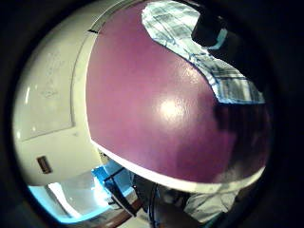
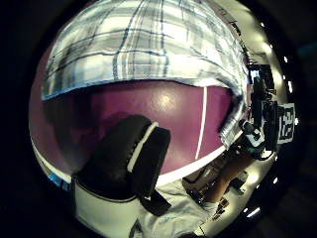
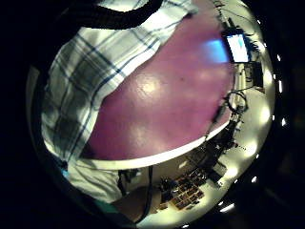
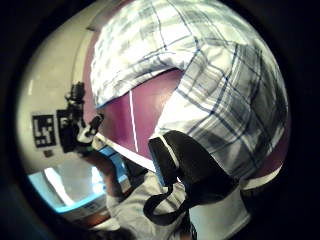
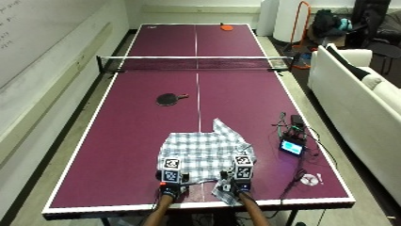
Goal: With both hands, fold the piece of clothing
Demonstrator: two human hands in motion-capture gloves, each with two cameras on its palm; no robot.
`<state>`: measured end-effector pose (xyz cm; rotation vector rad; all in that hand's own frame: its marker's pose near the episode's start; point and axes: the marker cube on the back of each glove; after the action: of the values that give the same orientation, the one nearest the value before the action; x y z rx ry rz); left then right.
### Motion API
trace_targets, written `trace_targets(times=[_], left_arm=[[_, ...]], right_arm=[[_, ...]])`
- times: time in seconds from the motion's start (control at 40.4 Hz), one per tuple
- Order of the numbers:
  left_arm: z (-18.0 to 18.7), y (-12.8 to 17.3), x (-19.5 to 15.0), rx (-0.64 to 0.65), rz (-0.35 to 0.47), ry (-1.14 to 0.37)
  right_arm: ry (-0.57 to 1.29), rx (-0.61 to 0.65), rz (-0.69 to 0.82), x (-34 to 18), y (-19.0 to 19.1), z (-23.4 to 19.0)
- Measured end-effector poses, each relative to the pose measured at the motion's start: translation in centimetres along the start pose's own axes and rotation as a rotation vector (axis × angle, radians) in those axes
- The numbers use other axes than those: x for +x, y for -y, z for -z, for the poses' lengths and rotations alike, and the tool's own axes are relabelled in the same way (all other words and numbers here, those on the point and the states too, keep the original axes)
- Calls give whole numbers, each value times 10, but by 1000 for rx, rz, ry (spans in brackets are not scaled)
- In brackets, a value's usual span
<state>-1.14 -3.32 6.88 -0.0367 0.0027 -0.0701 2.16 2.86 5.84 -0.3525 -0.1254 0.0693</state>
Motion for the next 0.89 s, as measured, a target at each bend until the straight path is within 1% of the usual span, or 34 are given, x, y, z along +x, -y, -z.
trace_targets(times=[0.049,0.124,0.173,0.198,0.247,0.297,0.346,0.396,0.445,0.495,0.569,0.593,0.643,0.717,0.791,0.841,0.89], left_arm=[[7,-10,1,-14,-8,-10],[5,-13,1,-26,-19,-38],[4,-10,-1,16,-8,-45],[3,-8,-2,51,-2,-43],[-4,3,-5,126,-1,-33],[-28,31,-8,192,-14,-24],[-57,60,-11,235,-21,-14],[-68,70,-13,282,-12,8],[-66,69,-14,342,-1,40],[-61,64,-16,384,0,72],[-52,53,-22,403,-16,93],[-47,47,-25,400,-26,84],[-34,31,-30,383,-55,37],[-3,-1,-37,341,-100,-50],[38,-27,-41,290,-136,-95],[58,-26,-43,252,-145,-87],[69,-12,-45,213,-142,-61]], right_arm=[[-8,1,-4,3,3,-3],[-16,-1,-6,5,7,-8],[-2,-4,-3,5,8,-10],[0,14,-8,6,8,-11],[-9,106,-29,8,11,-8],[-29,233,-54,11,14,-4],[-58,334,-81,15,17,-3],[-90,389,-98,21,22,-6],[-104,414,-90,26,27,-12],[-101,437,-61,28,30,-16],[-86,510,11,42,56,-30],[-74,526,37,46,59,-31],[-42,525,85,50,49,-24],[18,472,149,50,20,2],[82,408,197,44,-5,44],[111,385,196,41,-3,75],[138,383,178,38,12,101]])
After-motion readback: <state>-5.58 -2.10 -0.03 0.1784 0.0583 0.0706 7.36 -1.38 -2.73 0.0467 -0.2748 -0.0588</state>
